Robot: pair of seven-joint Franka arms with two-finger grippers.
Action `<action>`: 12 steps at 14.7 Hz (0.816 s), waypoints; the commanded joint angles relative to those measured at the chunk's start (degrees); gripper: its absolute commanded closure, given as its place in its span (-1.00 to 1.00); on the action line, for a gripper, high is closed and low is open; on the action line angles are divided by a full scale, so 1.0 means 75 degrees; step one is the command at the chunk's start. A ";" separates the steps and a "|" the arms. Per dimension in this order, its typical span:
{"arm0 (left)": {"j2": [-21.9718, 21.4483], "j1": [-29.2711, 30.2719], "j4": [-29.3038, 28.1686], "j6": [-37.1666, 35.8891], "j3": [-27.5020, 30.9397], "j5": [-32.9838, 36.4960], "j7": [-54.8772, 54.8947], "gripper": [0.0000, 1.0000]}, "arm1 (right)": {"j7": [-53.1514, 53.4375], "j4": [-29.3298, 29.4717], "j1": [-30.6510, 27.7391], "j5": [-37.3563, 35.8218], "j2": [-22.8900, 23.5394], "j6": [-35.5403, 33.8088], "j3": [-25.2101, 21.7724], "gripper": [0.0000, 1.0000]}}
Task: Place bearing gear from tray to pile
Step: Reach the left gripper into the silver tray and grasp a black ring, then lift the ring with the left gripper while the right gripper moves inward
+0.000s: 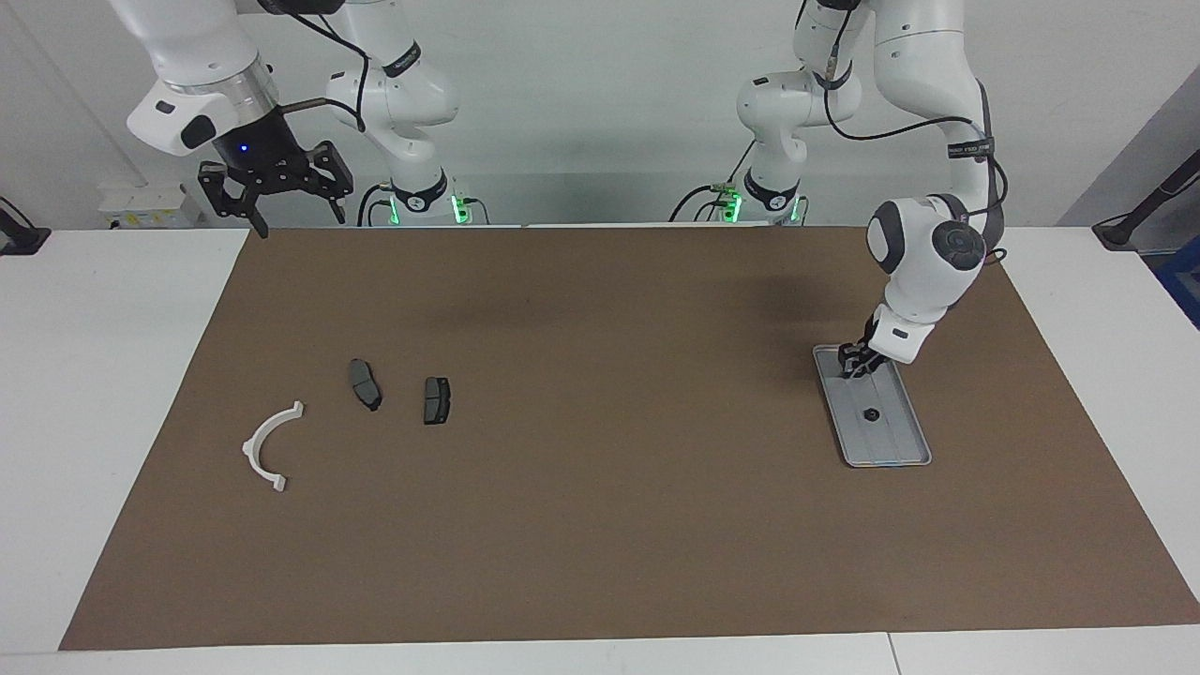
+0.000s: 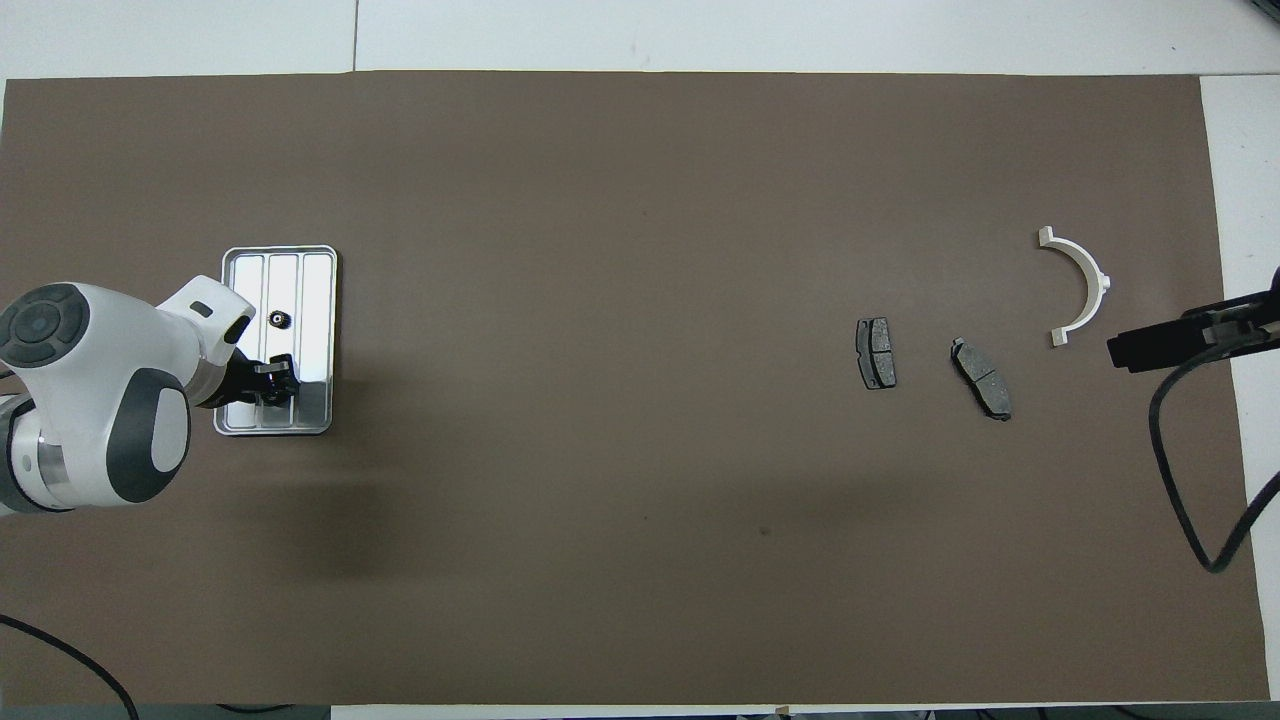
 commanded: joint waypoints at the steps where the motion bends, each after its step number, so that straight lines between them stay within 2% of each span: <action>1: -0.0070 -0.0091 -0.0162 0.0108 0.0050 0.0092 -0.0202 0.17 | 0.0698 -0.0310 0.0286 0.0091 -0.0025 0.0348 0.0066 -1.00; 4: -0.0070 -0.0091 -0.0162 0.0084 0.0050 0.0092 -0.0203 0.51 | 0.1423 -0.0427 0.0650 0.0021 0.0291 0.0840 0.0078 -1.00; 6: -0.0047 -0.0091 -0.0092 0.0072 0.0050 0.0092 -0.0214 0.90 | 0.1507 -0.0683 0.0779 -0.0003 0.0374 0.1319 0.0078 -1.00; 8: -0.0012 -0.0126 0.0199 -0.0102 0.0015 0.0080 -0.0272 0.96 | 0.1682 -0.1326 0.0932 -0.0015 0.0375 0.2091 0.0078 -1.00; 10: 0.0094 -0.0744 0.0936 -0.0768 0.0015 -0.0107 -0.1088 0.96 | 0.2173 -0.1820 0.1177 -0.0026 0.0444 0.2737 0.0078 -1.00; 12: 0.0327 -0.1610 0.1674 -0.1215 0.0026 -0.0178 -0.2236 0.95 | 0.2444 -0.1822 0.1272 -0.0026 0.0701 0.2868 0.0078 -1.00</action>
